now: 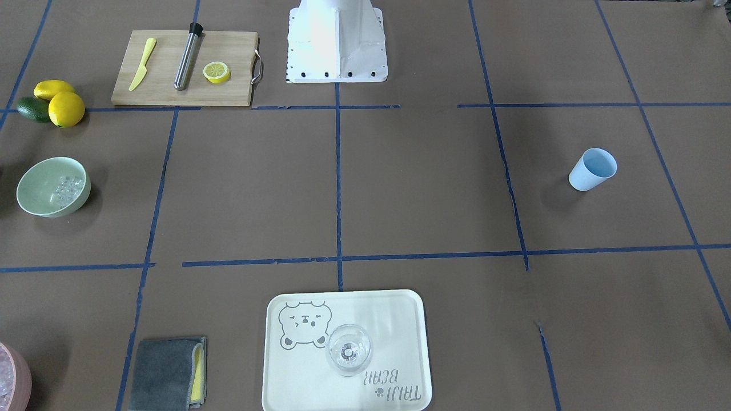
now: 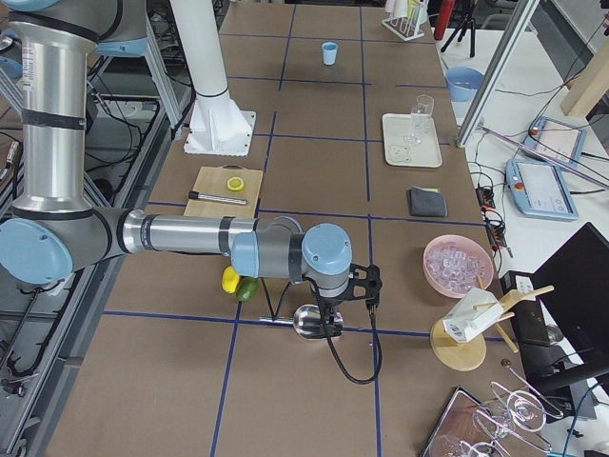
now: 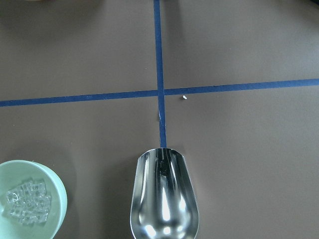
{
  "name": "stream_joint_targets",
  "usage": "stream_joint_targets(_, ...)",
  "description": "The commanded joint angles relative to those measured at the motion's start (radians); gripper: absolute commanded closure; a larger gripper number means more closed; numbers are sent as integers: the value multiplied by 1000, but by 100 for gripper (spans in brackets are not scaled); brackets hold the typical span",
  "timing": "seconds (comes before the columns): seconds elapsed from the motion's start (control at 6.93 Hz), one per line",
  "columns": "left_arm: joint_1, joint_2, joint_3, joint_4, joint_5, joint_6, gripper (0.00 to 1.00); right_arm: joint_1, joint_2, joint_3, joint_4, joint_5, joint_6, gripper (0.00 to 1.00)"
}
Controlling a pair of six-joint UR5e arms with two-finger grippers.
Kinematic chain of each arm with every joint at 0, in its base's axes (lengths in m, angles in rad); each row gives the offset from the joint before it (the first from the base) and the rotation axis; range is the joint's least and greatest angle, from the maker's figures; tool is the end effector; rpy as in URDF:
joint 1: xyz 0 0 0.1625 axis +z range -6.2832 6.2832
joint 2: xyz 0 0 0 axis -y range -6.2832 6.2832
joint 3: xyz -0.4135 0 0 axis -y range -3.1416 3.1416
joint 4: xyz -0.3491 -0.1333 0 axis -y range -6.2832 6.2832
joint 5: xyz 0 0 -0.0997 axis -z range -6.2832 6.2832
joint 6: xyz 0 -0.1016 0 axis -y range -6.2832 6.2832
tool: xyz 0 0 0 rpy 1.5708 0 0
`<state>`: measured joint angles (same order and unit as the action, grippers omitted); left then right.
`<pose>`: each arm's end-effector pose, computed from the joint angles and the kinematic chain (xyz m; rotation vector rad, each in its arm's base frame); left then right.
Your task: Pour ice into bowl
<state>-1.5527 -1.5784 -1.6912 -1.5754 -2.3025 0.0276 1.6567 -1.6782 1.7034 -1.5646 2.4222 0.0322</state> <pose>-0.0571 -0.4593 0.5932 0.1301 0.7302 0.0921 0.0915 -0.4000 0.6286 0.0523 -0.8506 0.0975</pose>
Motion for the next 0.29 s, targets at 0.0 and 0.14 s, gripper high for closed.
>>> stream_joint_targets(0.0,0,0,2,0,0,0,0,0,0,-1,0,0,0,0)
stream_joint_targets(0.14,0,0,4,0,0,0,0,0,0,-1,0,0,0,0)
